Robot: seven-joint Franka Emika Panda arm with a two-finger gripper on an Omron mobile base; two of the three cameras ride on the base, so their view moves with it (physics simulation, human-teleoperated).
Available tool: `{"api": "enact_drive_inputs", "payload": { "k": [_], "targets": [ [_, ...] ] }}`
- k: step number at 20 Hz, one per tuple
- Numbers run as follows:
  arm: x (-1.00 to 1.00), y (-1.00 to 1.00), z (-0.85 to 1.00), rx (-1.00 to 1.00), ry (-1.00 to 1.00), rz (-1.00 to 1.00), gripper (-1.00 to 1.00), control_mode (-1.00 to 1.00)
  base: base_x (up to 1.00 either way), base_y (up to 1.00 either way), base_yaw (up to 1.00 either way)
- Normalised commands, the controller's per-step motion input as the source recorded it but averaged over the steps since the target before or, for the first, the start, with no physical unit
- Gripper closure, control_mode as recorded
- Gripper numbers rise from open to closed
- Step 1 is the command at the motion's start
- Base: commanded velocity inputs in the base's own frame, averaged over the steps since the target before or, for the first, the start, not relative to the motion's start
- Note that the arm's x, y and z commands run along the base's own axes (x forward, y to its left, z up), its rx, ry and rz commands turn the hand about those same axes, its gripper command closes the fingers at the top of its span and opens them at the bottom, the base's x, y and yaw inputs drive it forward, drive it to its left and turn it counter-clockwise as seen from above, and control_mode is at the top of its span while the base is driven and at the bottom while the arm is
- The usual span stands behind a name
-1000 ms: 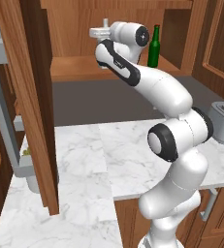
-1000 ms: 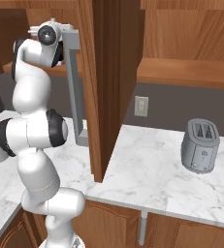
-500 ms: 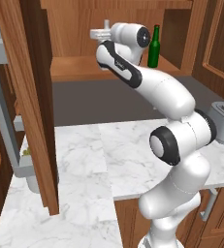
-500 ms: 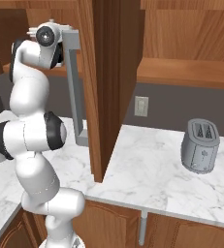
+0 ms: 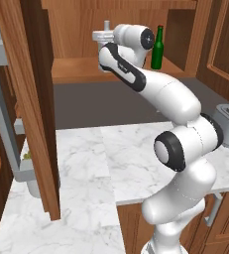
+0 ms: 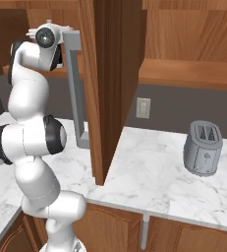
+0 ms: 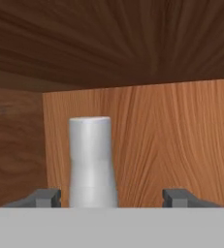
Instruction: Sort all alcoholic drinks to one cabinet, and non-alcoholic drinks to the other.
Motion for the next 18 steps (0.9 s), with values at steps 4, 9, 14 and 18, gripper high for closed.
{"api": "enact_drive_inputs", "payload": {
  "k": [4, 9, 14, 18],
  "targets": [
    [-0.10, 0.00, 0.00, 0.00, 0.00, 0.00, -1.00, -1.00, 0.00, 0.00, 0.00],
    [-0.35, 0.00, 0.01, 0.00, 0.00, 0.00, -1.00, -1.00, 0.00, 0.00, 0.00],
    [-0.60, -0.04, 0.14, -0.01, 0.00, 0.00, -1.00, -1.00, 0.00, 0.00, 0.00],
    [-0.79, -0.17, 0.24, -0.03, 0.00, -0.01, -1.00, -1.00, 0.00, 0.00, 0.00]
  ]
}}
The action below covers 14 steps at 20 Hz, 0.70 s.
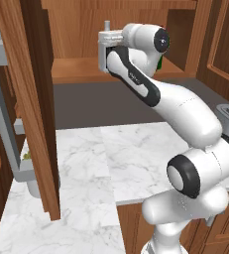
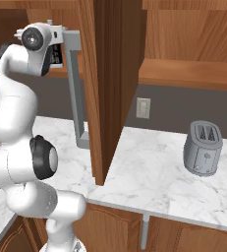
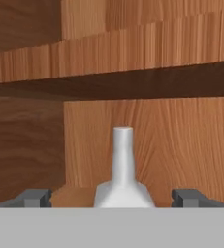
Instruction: Sort all alcoholic drinks to one cabinet, and non-alcoholic drinks to the other.
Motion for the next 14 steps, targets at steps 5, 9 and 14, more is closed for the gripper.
{"api": "enact_drive_inputs", "payload": {
  "k": [5, 9, 14],
  "targets": [
    [-0.91, -0.32, 0.09, -0.09, 0.00, -0.05, -1.00, -1.00, 0.00, 0.00, 0.00],
    [-0.96, -0.28, 0.00, -0.13, 0.00, -0.06, -1.00, -1.00, 0.00, 0.00, 0.00],
    [-1.00, -0.21, 0.00, -0.12, 0.00, -0.06, -1.00, -1.00, 0.00, 0.00, 0.00]
  ]
}}
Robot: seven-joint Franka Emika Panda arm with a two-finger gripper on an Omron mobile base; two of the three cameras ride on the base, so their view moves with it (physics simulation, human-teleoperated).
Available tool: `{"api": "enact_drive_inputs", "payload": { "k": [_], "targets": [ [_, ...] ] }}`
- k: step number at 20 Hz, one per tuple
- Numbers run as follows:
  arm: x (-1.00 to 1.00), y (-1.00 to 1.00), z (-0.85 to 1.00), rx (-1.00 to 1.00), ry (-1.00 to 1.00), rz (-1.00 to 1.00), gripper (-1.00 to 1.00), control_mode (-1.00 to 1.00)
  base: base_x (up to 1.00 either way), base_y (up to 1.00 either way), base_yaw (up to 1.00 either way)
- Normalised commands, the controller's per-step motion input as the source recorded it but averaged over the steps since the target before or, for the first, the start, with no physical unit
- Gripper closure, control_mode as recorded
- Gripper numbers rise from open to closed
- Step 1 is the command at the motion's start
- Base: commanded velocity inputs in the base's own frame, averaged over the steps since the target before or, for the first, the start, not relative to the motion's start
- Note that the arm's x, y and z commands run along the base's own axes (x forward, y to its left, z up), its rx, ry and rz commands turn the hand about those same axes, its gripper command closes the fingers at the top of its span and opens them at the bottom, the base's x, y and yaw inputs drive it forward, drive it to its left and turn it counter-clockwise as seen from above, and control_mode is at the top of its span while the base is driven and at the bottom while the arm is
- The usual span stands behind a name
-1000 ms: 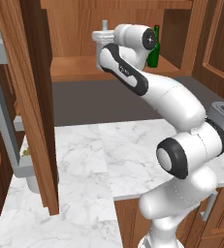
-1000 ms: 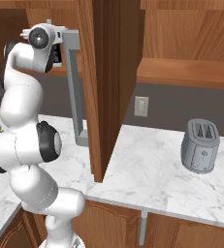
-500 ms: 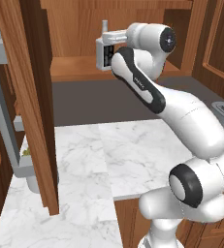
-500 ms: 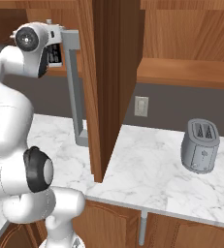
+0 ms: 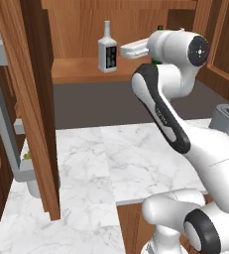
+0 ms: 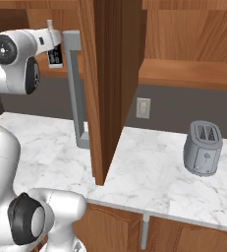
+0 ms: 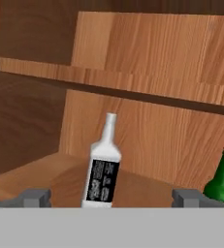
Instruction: Sort all alcoholic drinks to one cabinet, and non-alcoholic drinks to the other.
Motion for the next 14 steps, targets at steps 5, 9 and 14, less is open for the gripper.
{"api": "enact_drive_inputs", "payload": {
  "k": [5, 9, 14],
  "targets": [
    [-1.00, -0.30, -0.08, -0.14, 0.06, -0.09, -1.00, -1.00, 0.00, 0.00, 0.00],
    [-0.99, -0.26, -0.56, -0.16, 0.25, -0.13, -1.00, -1.00, 0.00, 0.00, 0.00],
    [-0.77, -0.20, -0.71, -0.17, 0.37, -0.15, -1.00, -1.00, 0.00, 0.00, 0.00]
  ]
}}
